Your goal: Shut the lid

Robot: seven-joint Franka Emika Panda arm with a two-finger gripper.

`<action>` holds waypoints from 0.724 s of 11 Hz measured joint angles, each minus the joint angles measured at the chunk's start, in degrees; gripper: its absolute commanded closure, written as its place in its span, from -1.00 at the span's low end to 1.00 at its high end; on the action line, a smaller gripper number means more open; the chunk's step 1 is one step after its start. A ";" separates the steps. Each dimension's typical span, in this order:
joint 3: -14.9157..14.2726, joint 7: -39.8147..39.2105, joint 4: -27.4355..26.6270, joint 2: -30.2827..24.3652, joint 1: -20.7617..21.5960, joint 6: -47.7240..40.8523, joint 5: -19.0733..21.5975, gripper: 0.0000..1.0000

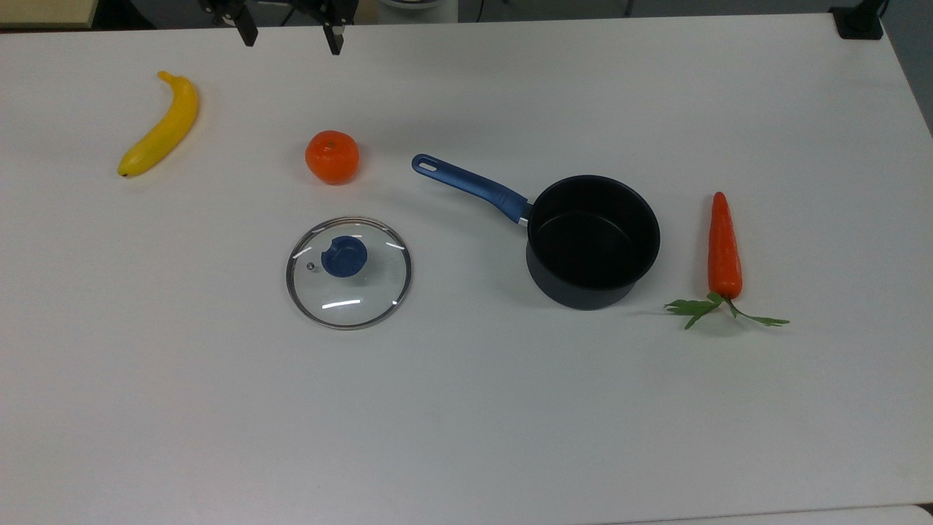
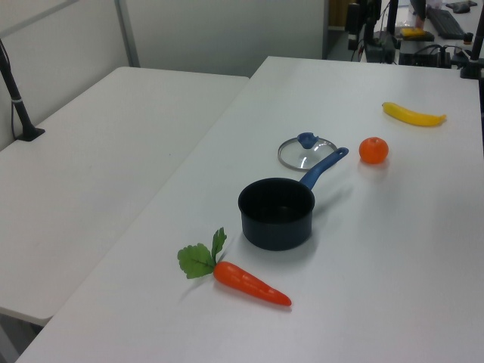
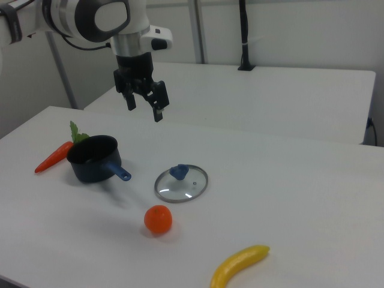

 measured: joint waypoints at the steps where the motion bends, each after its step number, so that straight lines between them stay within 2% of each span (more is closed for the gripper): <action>1: 0.00 0.68 -0.12 0.23 -0.15 1.02 0.00 -1.00; 3: -0.17 1.86 -0.52 2.24 -0.53 3.20 0.00 -1.00; 8: -0.19 8.27 -1.06 11.43 -2.31 14.27 0.42 -1.00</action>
